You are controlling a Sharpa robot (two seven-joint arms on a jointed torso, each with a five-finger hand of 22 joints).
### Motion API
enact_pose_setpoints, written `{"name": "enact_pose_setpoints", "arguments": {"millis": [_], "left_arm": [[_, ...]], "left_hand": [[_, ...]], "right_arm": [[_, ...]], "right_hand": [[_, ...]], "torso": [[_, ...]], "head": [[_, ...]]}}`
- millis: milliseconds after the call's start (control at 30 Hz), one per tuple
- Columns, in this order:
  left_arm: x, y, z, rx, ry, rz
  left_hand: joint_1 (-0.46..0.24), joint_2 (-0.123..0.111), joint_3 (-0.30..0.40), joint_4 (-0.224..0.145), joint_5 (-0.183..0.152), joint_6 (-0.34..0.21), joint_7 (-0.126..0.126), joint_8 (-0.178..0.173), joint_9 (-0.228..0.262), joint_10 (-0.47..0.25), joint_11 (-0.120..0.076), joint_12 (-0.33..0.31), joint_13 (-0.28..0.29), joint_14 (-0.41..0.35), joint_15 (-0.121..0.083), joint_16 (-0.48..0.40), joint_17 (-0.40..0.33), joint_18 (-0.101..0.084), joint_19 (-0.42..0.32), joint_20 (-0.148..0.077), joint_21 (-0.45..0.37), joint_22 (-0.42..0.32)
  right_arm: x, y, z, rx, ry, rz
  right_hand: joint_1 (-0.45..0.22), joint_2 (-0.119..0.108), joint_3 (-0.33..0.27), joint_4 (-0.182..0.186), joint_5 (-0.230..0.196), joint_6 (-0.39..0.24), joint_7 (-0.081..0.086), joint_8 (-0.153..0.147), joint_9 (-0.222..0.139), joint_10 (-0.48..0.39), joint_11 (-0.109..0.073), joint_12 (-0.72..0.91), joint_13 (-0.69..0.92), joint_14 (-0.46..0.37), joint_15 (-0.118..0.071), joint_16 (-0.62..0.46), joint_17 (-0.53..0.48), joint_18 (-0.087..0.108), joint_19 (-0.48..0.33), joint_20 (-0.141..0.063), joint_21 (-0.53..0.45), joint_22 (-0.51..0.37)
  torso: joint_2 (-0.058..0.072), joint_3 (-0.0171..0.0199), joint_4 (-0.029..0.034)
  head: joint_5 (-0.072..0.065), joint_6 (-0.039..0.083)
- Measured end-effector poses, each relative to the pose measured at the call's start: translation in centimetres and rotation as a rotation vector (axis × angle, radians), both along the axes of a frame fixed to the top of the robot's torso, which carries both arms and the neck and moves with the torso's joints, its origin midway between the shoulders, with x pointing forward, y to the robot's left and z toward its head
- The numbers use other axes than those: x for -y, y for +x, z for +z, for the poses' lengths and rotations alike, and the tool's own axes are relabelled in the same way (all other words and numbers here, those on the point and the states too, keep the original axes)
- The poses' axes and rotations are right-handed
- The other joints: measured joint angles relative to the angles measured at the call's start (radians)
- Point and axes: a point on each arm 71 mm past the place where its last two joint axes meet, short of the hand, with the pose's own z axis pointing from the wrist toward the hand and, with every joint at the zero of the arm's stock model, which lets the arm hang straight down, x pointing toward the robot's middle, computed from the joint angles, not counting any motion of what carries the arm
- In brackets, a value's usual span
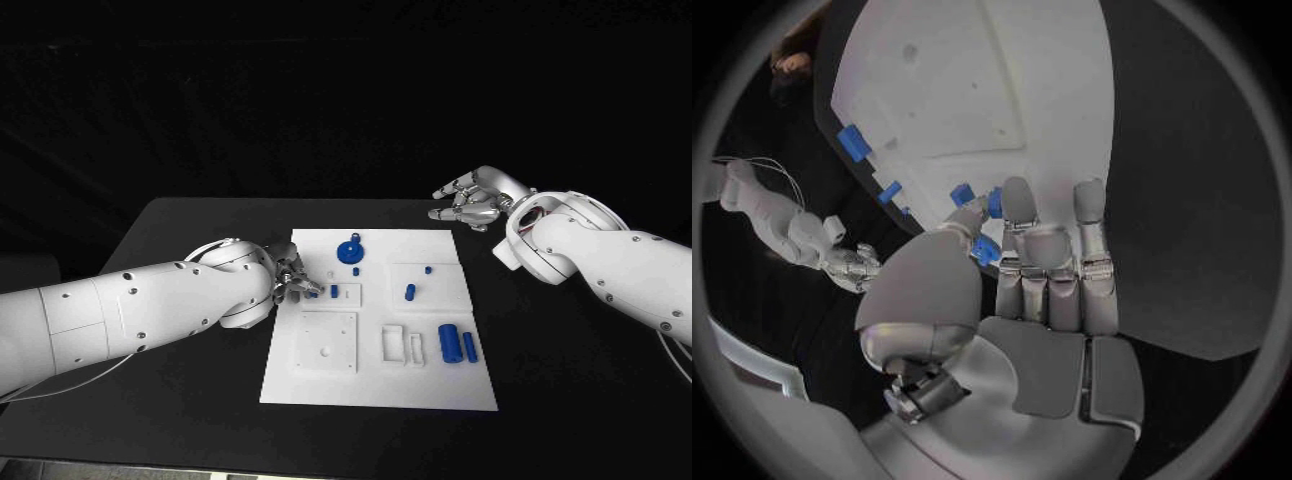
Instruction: Assemble the parts on the task board
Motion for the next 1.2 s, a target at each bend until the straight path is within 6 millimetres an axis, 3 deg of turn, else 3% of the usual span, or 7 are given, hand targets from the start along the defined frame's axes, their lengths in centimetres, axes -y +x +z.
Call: {"name": "enact_pose_setpoints", "arguments": {"millis": [333,633,900,1000,1033,1067,1200], "left_arm": [[-0.04,-0.04,-0.31,-0.006,0.006,0.004],[-0.01,0.03,-0.37,-0.006,0.008,0.007],[-0.06,0.10,-0.44,-0.006,0.010,0.010],[-0.14,0.13,-0.49,-0.006,0.011,0.013],[-0.15,0.13,-0.50,-0.006,0.011,0.013],[-0.16,0.13,-0.50,-0.006,0.011,0.014],[-0.17,0.14,-0.52,-0.005,0.011,0.015]], "left_hand": [[0.015,-0.052,-0.009,0.082,-0.014,0.009,-0.008,0.002,-0.004,0.000,0.000,0.000,-0.002,0.000,0.000,0.000,-0.003,0.000,0.000,0.000,-0.008,0.000],[0.022,-0.059,-0.009,0.100,-0.018,0.010,-0.007,0.002,-0.007,0.000,0.000,0.000,-0.004,0.000,0.000,0.000,-0.004,0.000,0.004,-0.004,-0.008,0.000],[0.027,-0.084,-0.016,0.137,-0.026,0.011,-0.007,0.002,-0.007,0.000,0.000,0.000,-0.006,0.000,0.000,-0.004,-0.005,0.000,0.004,-0.004,-0.012,0.000],[0.022,-0.102,-0.028,0.152,-0.050,0.012,-0.008,0.004,-0.007,0.000,0.000,0.000,-0.007,0.000,0.000,-0.004,-0.005,0.000,0.004,-0.004,-0.012,0.000],[0.018,-0.106,-0.029,0.162,-0.091,0.015,-0.007,0.005,-0.007,0.000,0.000,-0.003,-0.007,0.000,0.000,-0.004,-0.005,0.000,0.004,-0.004,-0.012,0.000],[0.021,-0.113,-0.033,0.166,-0.106,0.017,-0.007,0.005,-0.007,0.000,0.000,-0.004,-0.007,0.000,0.000,-0.004,-0.005,0.000,0.004,-0.003,-0.012,0.000],[0.012,-0.130,-0.052,0.185,-0.136,0.017,-0.007,0.005,-0.008,0.000,0.000,-0.008,-0.010,0.000,0.000,-0.008,-0.007,0.000,0.007,0.000,-0.016,0.000]], "right_arm": [[0.02,0.00,0.00,0.000,0.000,-0.001],[0.05,0.00,-0.01,0.000,0.000,-0.001],[0.06,0.00,-0.03,-0.001,0.000,-0.001],[0.07,0.00,-0.06,-0.001,0.000,-0.002],[0.07,0.00,-0.06,-0.001,0.000,-0.002],[0.07,0.00,-0.07,-0.001,0.000,-0.002],[0.08,0.00,-0.10,-0.002,0.000,-0.002]], "right_hand": [[0.000,0.000,0.000,0.000,0.004,0.000,0.000,0.000,0.000,0.000,0.000,0.000,0.000,0.000,0.000,-0.004,0.000,0.000,0.000,0.000,0.000,0.000],[0.000,0.000,0.000,0.000,0.004,0.000,0.000,0.000,0.000,0.000,0.000,0.000,0.000,0.000,0.000,-0.004,0.000,0.000,0.000,0.000,0.000,0.001],[0.000,0.000,0.000,0.000,0.004,0.000,0.000,0.000,0.000,0.000,0.000,0.000,0.000,0.000,0.000,-0.004,0.000,0.000,0.000,0.000,0.000,0.001],[0.000,0.000,0.000,0.000,0.004,0.000,0.000,0.000,0.000,0.000,0.000,0.000,0.000,0.000,0.000,-0.004,0.000,0.000,0.000,0.000,0.000,0.001],[0.000,0.000,0.000,0.000,0.004,0.000,0.000,0.000,0.000,0.000,0.000,0.000,0.000,0.000,0.000,-0.004,0.000,0.000,0.000,0.000,0.000,0.001],[0.000,0.000,0.000,0.000,0.004,0.000,0.000,0.000,0.000,0.000,0.000,0.000,0.000,0.000,0.000,-0.004,0.000,0.000,0.000,0.000,0.000,0.001],[0.000,0.000,0.000,0.000,0.004,0.000,0.000,0.000,0.000,0.000,0.000,0.000,0.000,0.000,0.000,-0.004,0.000,0.000,0.000,0.000,0.000,0.001]], "torso": [[0.000,-0.0003,-0.0003],[0.000,-0.0004,-0.0003],[0.000,-0.0005,-0.0004],[0.000,-0.0005,-0.0004],[0.000,-0.0005,-0.0004],[0.000,-0.0005,-0.0004],[0.000,-0.0006,-0.0004]], "head": [[-0.002,0.000],[-0.002,0.001],[-0.002,0.002],[-0.002,0.002],[-0.002,0.002],[-0.002,0.002],[-0.003,0.002]]}}
